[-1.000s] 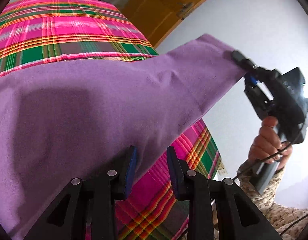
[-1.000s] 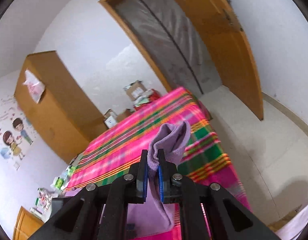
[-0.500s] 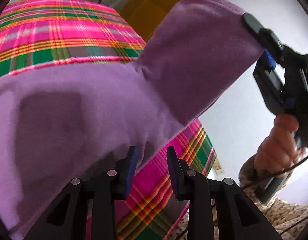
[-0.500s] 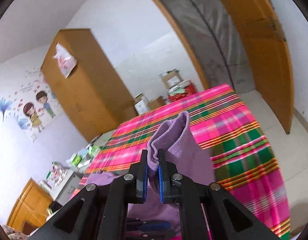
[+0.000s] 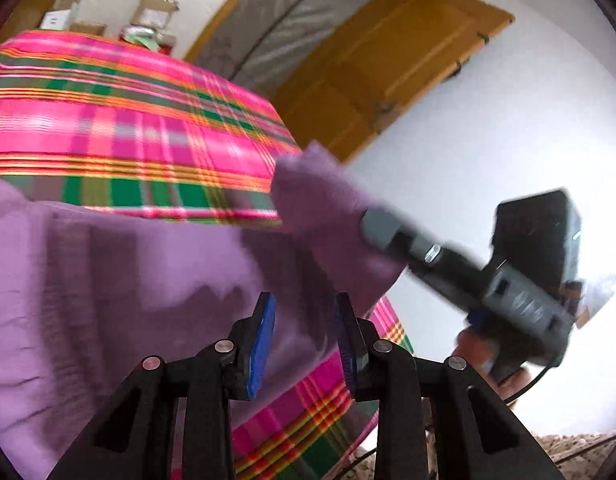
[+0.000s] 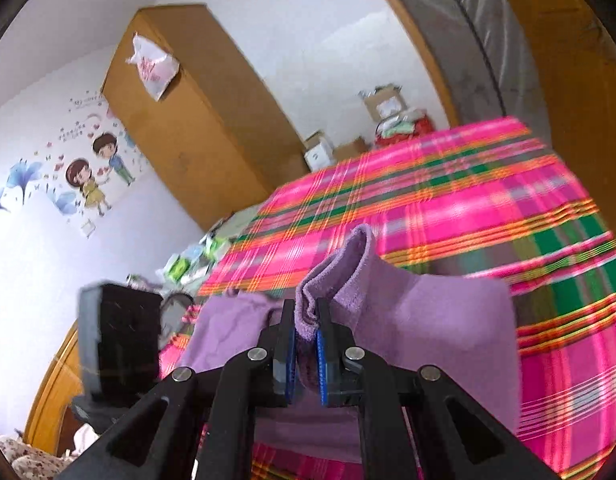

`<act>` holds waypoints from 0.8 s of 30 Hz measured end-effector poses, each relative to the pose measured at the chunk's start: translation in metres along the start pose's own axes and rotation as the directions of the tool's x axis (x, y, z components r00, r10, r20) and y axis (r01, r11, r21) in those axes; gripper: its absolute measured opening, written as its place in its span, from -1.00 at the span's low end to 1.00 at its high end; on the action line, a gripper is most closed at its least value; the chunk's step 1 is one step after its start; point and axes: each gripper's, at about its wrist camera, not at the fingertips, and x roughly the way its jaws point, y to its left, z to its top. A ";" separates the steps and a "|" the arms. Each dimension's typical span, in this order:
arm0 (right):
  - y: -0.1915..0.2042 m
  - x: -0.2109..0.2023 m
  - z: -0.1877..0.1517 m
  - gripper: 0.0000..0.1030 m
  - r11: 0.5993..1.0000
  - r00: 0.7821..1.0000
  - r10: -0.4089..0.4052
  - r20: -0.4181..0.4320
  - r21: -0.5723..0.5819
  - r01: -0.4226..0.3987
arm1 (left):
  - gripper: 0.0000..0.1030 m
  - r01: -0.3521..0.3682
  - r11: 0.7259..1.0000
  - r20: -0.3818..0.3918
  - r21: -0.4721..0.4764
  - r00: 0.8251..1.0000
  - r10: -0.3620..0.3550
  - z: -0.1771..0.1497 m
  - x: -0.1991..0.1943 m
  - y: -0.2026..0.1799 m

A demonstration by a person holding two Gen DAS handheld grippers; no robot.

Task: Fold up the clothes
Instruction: 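Fold the held edge over onto the garment toward the left tool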

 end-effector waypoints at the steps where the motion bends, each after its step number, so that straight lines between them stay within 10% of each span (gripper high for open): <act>1: 0.001 0.005 -0.003 -0.83 1.000 1.000 0.002 -0.014 0.004 -0.002 | -0.40 -0.012 1.000 0.012 -0.005 1.000 0.012 0.001 -0.003 0.003; 24: 0.017 0.088 -0.051 -0.83 0.999 0.975 -0.018 -0.221 -0.043 0.008 | -0.40 -0.092 0.988 0.092 -0.125 0.990 0.104 0.000 -0.038 0.059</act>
